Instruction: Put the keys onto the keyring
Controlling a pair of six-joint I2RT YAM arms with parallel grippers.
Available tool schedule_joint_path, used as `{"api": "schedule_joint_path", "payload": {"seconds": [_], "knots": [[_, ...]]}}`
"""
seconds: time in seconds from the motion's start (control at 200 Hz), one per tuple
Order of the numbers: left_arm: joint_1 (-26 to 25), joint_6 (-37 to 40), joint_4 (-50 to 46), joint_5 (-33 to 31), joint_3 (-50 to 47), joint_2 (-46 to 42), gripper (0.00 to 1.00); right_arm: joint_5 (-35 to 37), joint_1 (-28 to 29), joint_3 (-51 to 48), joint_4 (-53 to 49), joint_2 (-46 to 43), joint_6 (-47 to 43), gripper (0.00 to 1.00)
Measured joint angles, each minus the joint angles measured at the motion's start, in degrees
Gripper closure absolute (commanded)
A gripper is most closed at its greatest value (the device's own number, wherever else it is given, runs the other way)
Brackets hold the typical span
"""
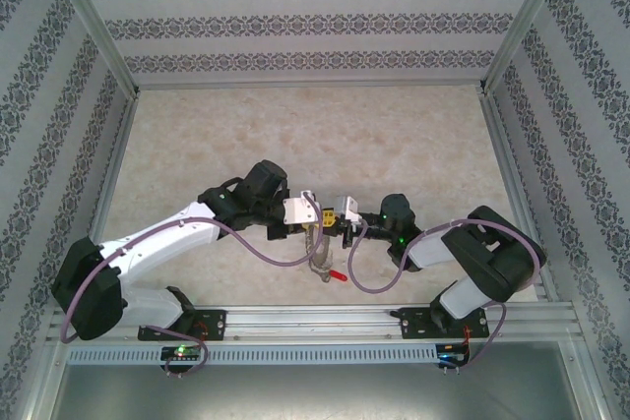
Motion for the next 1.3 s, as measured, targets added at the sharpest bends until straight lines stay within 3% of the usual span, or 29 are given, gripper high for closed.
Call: {"api": "schedule_joint_path", "payload": {"seconds": [0.13, 0.225, 0.31, 0.575, 0.684, 0.944, 1.134, 1.194, 1.299], "knots": [[1.07, -0.90, 1.92, 0.59, -1.88, -0.37, 0.81, 0.00, 0.00, 0.00, 1.01, 0.00, 0.20, 1.00], [1.40, -1.55, 2.97, 0.83, -2.47, -0.39, 0.91, 0.00, 0.00, 0.00, 1.09, 0.00, 0.22, 1.00], [1.68, -2.01, 3.23, 0.85, -2.58, -0.66, 0.92, 0.00, -0.09, 0.02, 1.29, 0.00, 0.22, 1.00], [2.19, -2.21, 4.61, 2.36, -2.64, -2.40, 0.80, 0.00, 0.04, 0.55, 2.95, 0.87, 0.39, 1.00], [2.19, -2.21, 5.07, 3.43, -2.64, -2.73, 0.79, 0.00, 0.07, 0.59, 3.08, 1.01, 0.39, 1.00], [2.21, -1.95, 5.25, 4.72, -2.64, -2.80, 1.00, 0.09, 0.04, 0.59, 3.10, 1.01, 0.37, 1.00], [2.23, -1.51, 3.54, 4.68, -1.70, -2.49, 1.00, 0.02, 0.04, 0.59, 3.15, 1.11, 0.39, 1.00], [2.23, -1.03, 2.10, 4.66, -0.74, -2.12, 1.00, -0.02, 0.04, 0.63, 3.15, 1.14, 0.48, 0.82], [2.23, 0.22, -1.75, 4.11, 1.53, -1.40, 1.00, 0.22, 0.04, 1.09, 2.47, 1.11, 0.31, 0.74]]}}
